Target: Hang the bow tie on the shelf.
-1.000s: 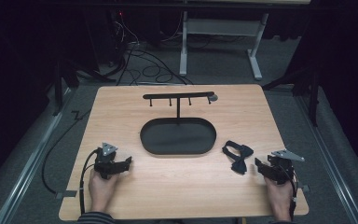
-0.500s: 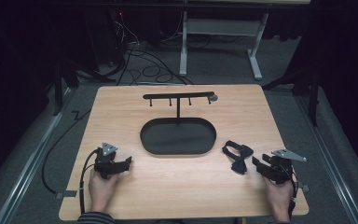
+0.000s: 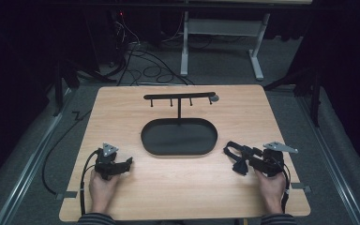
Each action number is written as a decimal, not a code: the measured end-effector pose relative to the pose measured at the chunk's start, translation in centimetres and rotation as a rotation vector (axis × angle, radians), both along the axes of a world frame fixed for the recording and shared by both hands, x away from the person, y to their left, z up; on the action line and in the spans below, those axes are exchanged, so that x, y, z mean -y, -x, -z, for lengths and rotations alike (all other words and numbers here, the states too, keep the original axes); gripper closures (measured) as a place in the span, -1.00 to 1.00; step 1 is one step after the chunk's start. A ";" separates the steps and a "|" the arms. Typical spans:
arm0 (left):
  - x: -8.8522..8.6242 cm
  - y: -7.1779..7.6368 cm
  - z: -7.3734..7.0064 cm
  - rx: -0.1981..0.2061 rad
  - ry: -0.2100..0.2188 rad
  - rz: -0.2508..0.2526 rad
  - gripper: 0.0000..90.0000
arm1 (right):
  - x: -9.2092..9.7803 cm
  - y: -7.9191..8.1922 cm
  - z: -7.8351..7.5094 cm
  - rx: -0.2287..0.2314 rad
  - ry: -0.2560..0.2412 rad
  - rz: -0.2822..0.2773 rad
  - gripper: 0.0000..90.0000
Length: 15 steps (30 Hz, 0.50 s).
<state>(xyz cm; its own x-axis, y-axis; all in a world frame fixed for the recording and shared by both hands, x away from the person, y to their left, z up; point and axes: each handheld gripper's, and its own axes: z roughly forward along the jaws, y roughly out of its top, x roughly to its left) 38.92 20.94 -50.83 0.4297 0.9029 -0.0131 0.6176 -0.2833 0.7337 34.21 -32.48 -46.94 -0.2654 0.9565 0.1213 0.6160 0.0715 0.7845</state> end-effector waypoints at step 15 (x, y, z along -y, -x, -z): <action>0.0 0.0 0.0 0.000 0.000 0.000 -0.53 | -1.3 -3.6 0.5 -0.028 0.013 -0.038 0.22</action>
